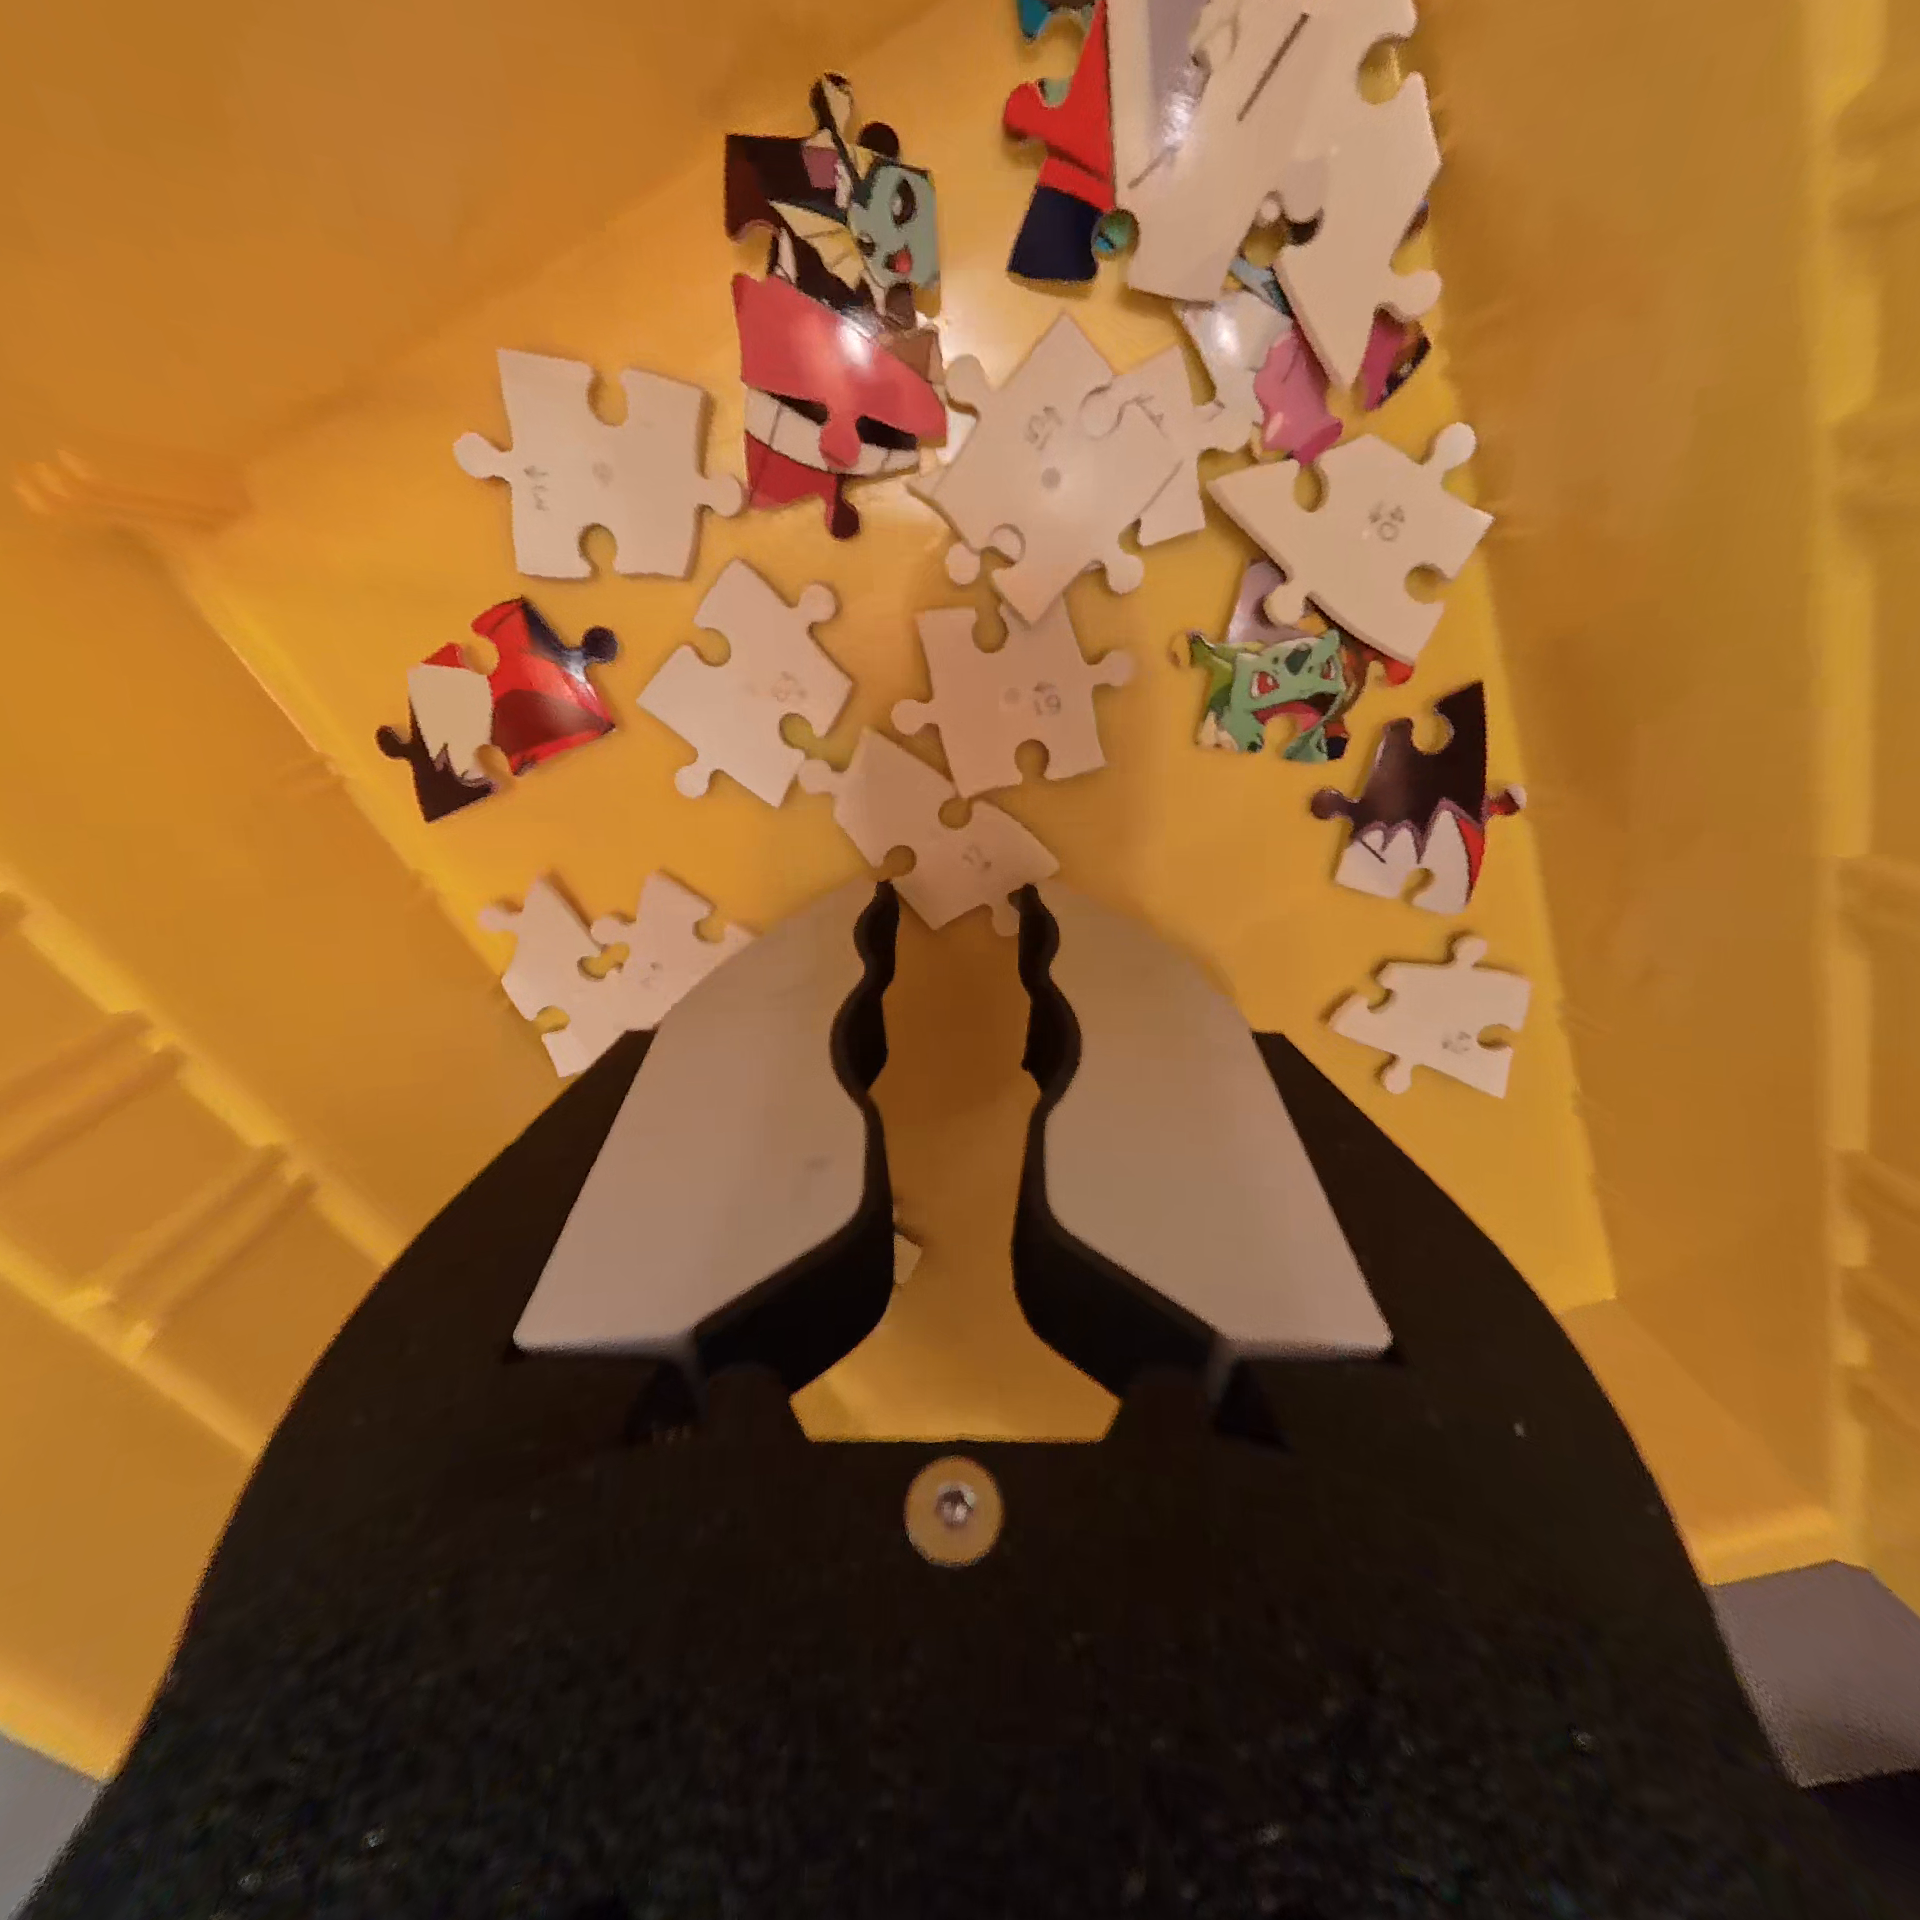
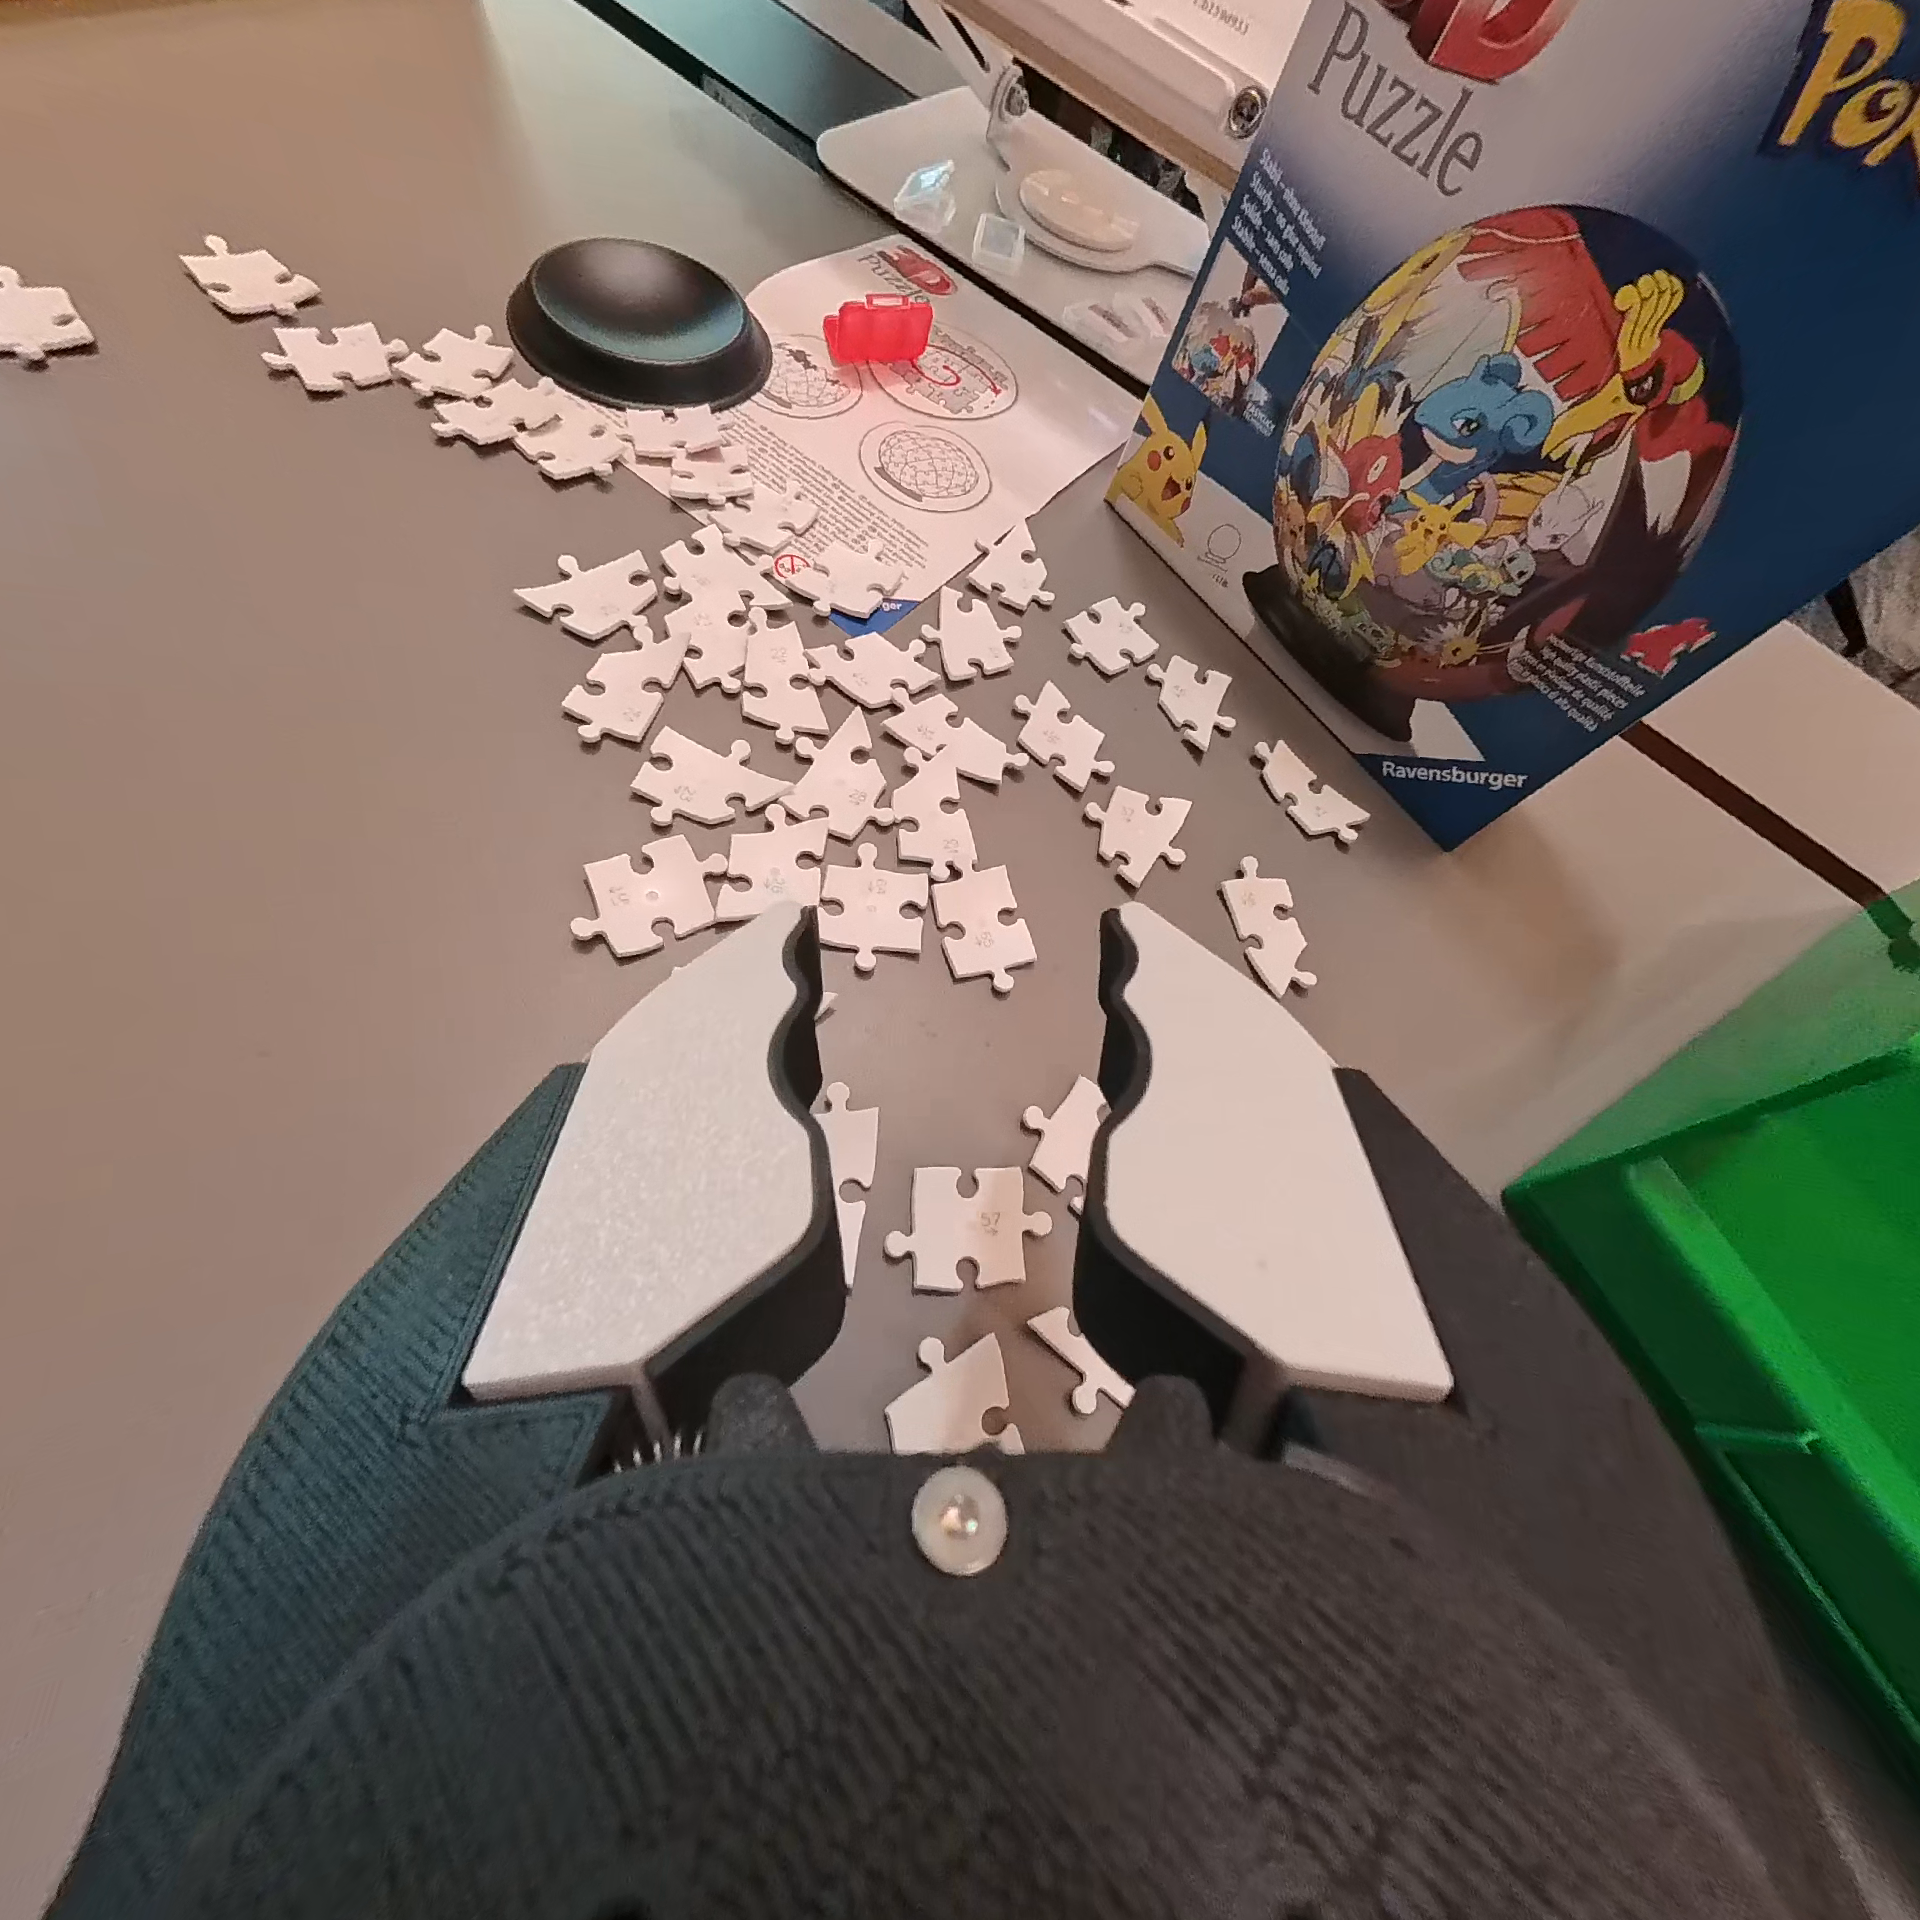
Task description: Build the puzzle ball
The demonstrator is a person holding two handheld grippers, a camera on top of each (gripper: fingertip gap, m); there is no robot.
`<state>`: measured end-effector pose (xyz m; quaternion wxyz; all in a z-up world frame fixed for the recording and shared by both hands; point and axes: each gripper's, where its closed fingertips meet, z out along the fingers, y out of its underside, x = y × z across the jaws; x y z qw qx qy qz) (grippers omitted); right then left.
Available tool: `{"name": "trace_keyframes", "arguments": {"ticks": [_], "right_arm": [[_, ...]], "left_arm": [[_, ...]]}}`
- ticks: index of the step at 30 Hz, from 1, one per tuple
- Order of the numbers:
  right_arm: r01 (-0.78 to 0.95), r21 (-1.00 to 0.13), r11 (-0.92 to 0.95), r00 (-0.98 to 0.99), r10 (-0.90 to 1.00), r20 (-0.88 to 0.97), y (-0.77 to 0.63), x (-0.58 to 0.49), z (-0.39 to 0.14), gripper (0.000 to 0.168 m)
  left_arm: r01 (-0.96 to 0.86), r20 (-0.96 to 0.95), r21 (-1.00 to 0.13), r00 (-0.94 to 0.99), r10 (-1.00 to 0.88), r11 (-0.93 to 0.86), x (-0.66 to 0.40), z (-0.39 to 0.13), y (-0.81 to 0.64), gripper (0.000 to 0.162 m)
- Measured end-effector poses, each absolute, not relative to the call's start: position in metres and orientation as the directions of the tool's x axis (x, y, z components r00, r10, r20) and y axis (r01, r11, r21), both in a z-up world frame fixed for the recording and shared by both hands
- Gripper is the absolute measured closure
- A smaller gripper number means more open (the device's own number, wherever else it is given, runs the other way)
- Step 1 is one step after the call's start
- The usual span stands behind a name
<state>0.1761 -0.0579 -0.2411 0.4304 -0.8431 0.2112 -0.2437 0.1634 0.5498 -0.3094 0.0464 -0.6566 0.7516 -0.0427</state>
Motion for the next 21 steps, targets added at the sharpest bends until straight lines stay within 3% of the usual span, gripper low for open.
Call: {"name": "trace_keyframes", "arguments": {"ticks": [5,15,21], "right_arm": [[-0.149,-0.835,-0.529,0.788,-0.574,0.223,-0.062,0.176,-0.241,0.116],[-0.117,-0.863,-0.491,0.803,-0.558,0.209,-0.049,0.177,-0.240,0.116],[-0.093,-0.876,-0.473,0.821,-0.534,0.201,-0.040,0.173,-0.240,0.116]], "left_arm": [[-0.970,-0.083,-0.184,-0.146,-0.986,0.159,0.150,-0.287,0.550,0.140],[-0.782,-0.180,-0.544,-0.247,-0.952,0.306,0.143,-0.162,0.469,0.142],[-0.669,-0.152,-0.619,-0.411,-0.899,0.411,0.147,-0.157,0.372,0.147]]}}
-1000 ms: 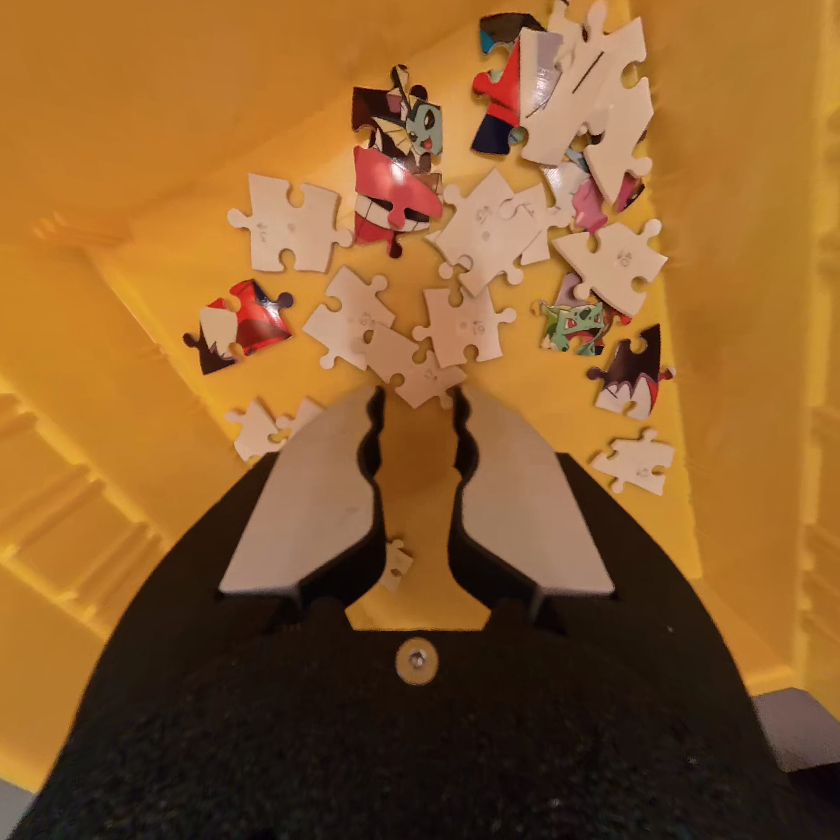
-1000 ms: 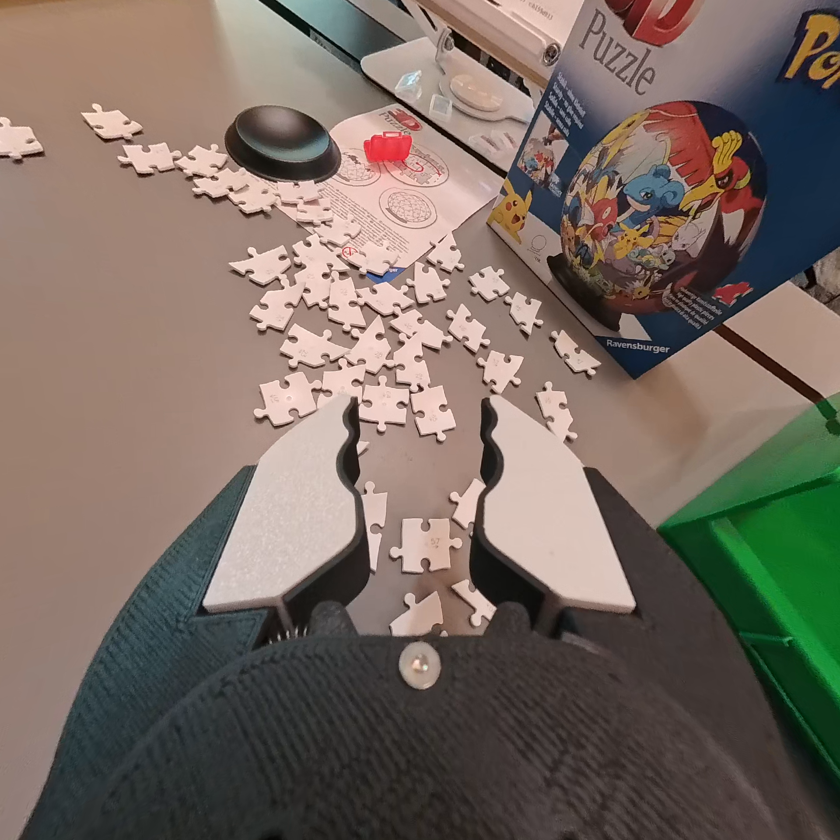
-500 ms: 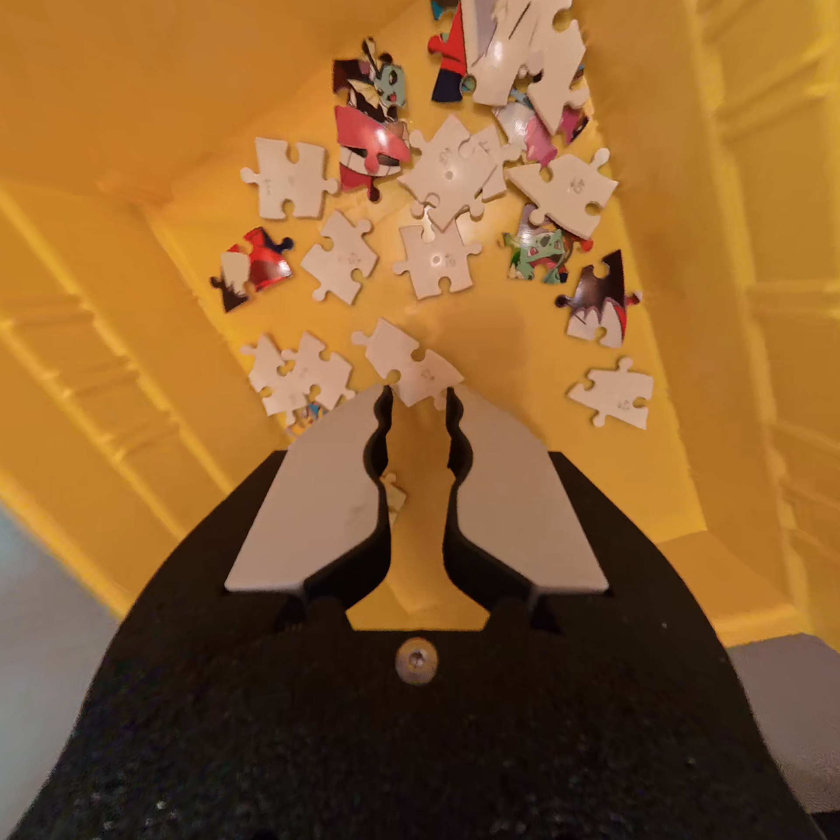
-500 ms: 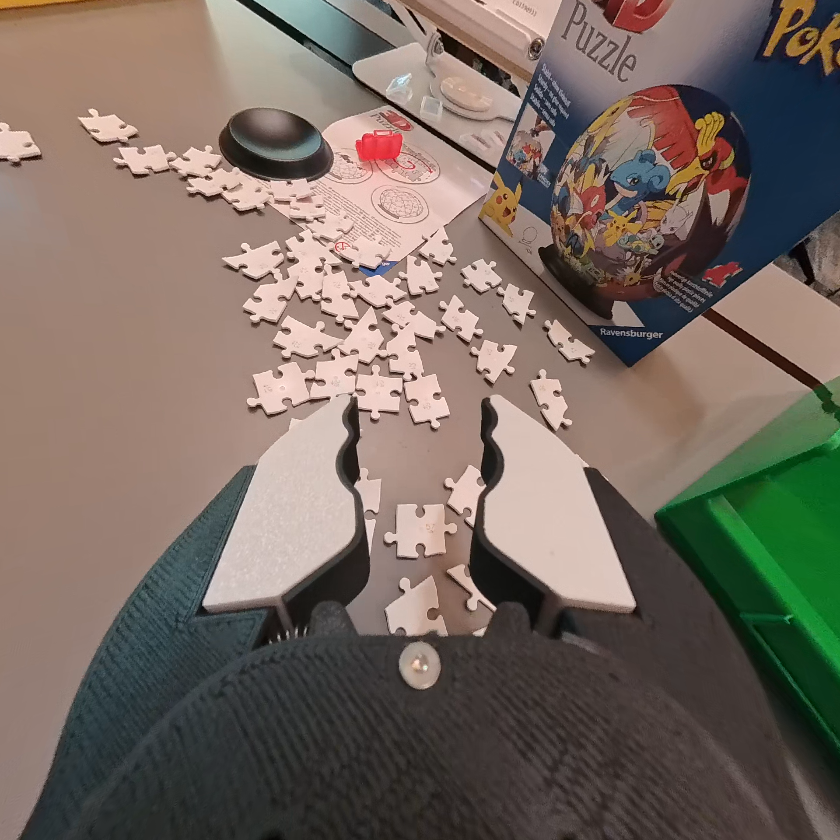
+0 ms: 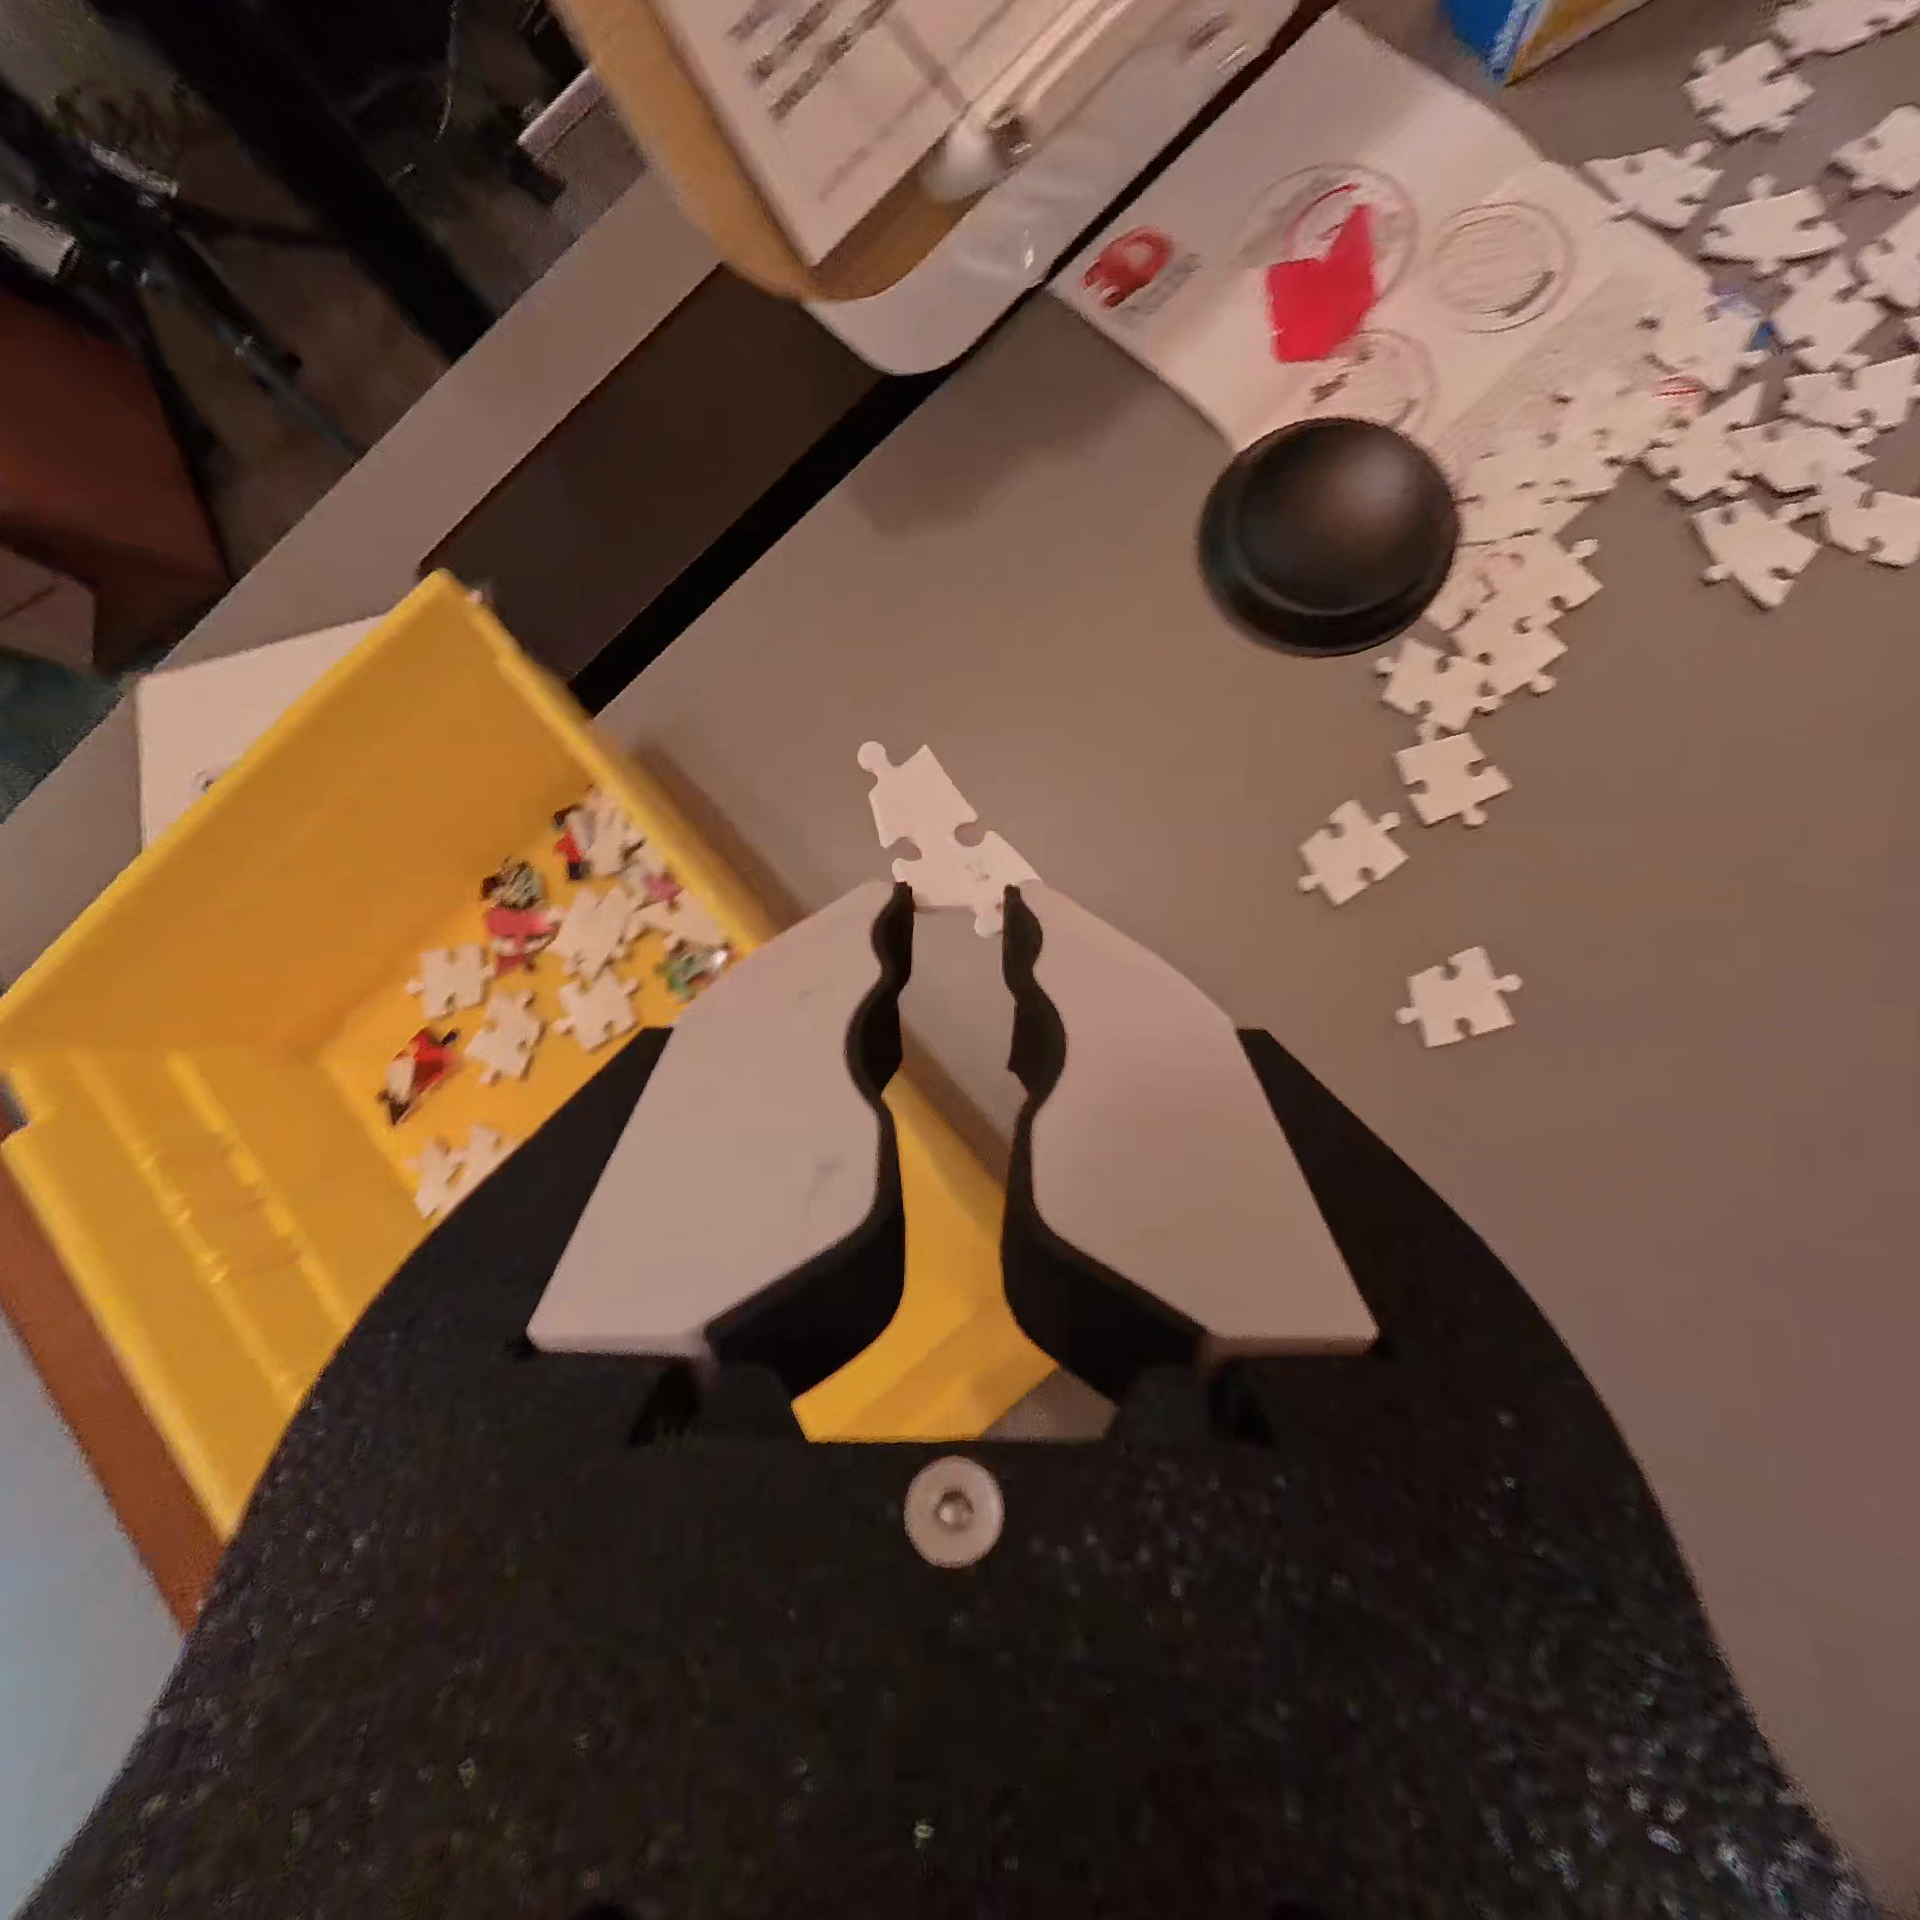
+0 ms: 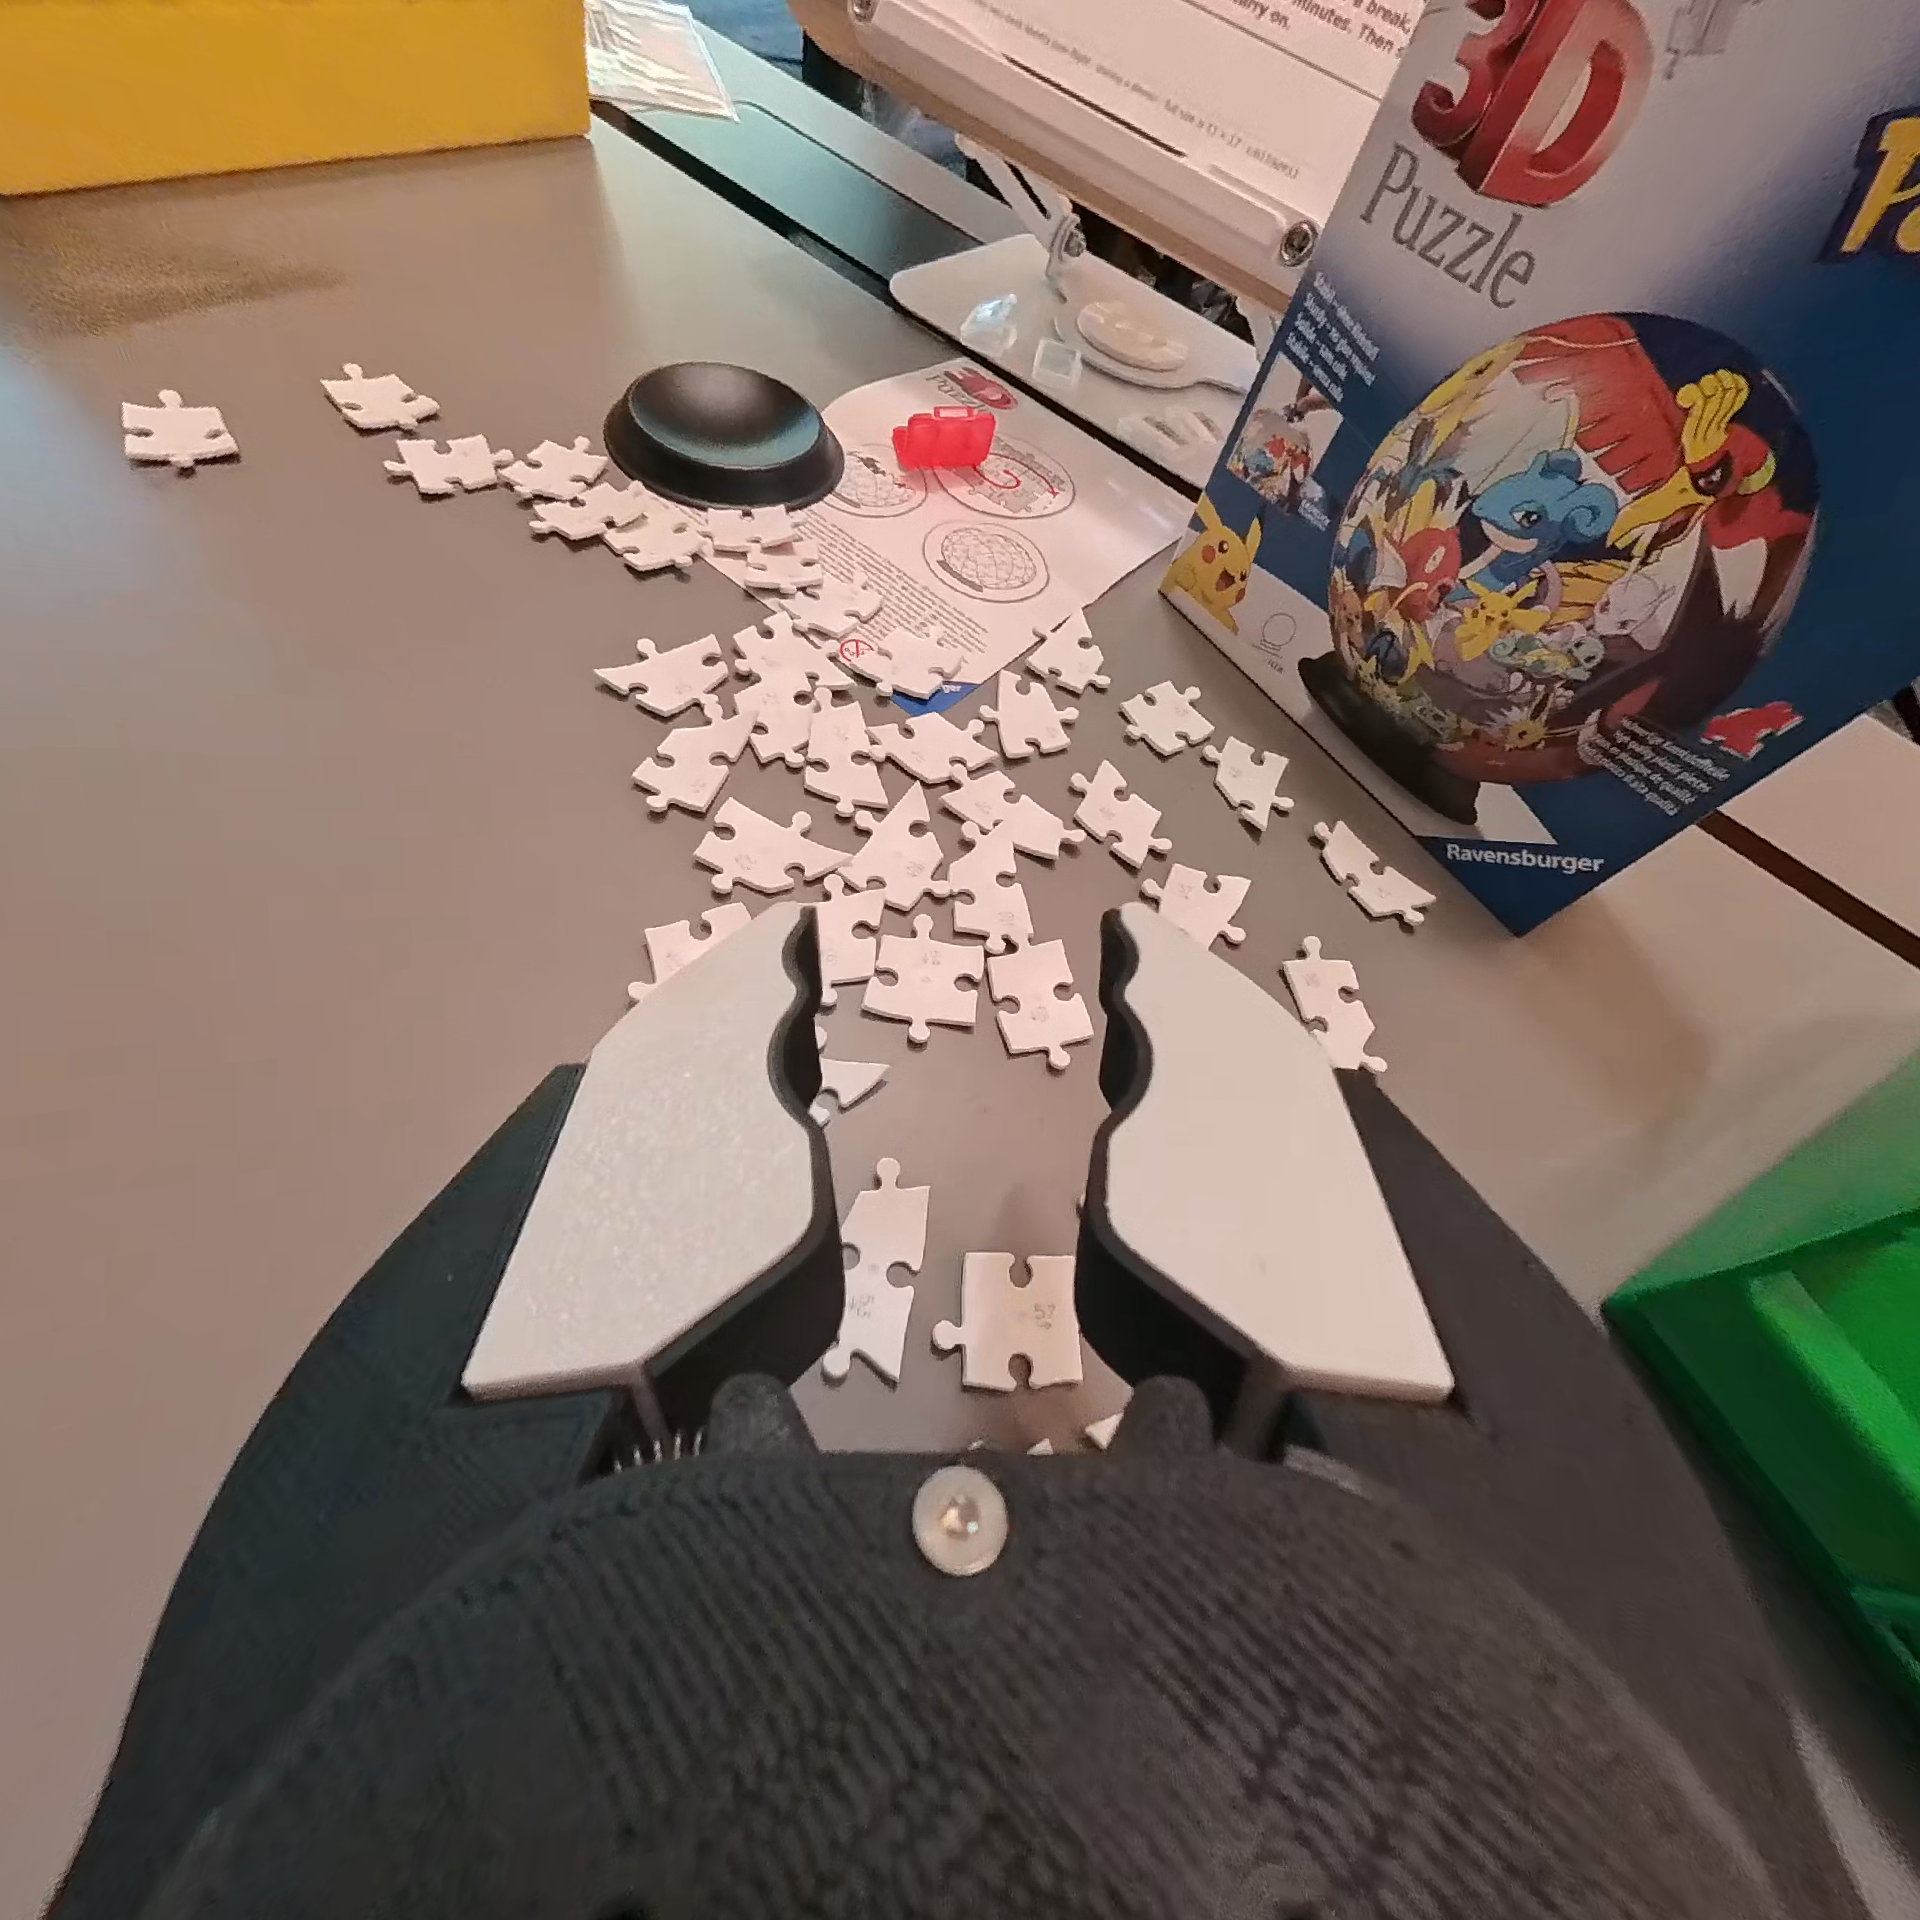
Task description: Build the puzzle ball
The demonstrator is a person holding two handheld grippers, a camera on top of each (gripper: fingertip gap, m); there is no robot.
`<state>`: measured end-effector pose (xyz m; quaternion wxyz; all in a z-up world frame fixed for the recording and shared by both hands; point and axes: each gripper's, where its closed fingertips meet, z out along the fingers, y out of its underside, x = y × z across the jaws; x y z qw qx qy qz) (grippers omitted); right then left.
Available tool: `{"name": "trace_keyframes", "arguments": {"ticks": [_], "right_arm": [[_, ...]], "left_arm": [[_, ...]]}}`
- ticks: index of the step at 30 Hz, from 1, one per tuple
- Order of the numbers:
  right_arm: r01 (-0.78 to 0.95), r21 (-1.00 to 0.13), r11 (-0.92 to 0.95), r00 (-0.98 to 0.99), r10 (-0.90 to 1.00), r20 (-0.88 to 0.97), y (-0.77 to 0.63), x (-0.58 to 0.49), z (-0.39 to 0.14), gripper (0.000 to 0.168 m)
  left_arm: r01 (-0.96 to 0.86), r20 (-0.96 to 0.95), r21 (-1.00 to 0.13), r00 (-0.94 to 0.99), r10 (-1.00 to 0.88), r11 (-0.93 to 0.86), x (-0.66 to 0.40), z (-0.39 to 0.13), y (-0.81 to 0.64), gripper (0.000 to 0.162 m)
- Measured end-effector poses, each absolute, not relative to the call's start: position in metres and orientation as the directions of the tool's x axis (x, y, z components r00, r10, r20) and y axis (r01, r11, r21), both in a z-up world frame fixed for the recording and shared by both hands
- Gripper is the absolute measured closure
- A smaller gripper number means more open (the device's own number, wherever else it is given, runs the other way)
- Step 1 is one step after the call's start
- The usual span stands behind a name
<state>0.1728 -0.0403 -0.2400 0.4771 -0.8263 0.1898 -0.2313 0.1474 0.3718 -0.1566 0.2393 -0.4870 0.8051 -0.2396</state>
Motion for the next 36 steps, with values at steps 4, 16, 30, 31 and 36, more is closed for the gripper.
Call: {"name": "trace_keyframes", "arguments": {"ticks": [4,16,30,31,36], "right_arm": [[-0.101,-0.884,-0.457,0.818,-0.543,0.188,-0.047,0.173,-0.240,0.116],[-0.115,-0.896,-0.429,0.830,-0.537,0.150,-0.059,0.174,-0.247,0.117],[-0.105,-0.898,-0.426,0.847,-0.511,0.143,-0.050,0.175,-0.249,0.117],[-0.105,-0.897,-0.429,0.846,-0.512,0.146,-0.051,0.175,-0.249,0.117],[-0.111,-0.893,-0.435,0.842,-0.519,0.148,-0.052,0.177,-0.249,0.117]], "left_arm": [[-0.612,-0.093,-0.667,-0.497,-0.863,0.424,0.152,-0.164,0.311,0.162],[-0.591,-0.107,-0.571,-0.634,-0.766,0.570,0.132,-0.222,0.223,0.151],[-0.726,-0.104,-0.482,-0.508,-0.855,0.490,0.145,-0.262,0.271,0.134],[-0.731,-0.104,-0.477,-0.504,-0.857,0.488,0.146,-0.266,0.274,0.134],[-0.711,-0.088,-0.488,-0.537,-0.839,0.507,0.156,-0.276,0.275,0.132]]}}
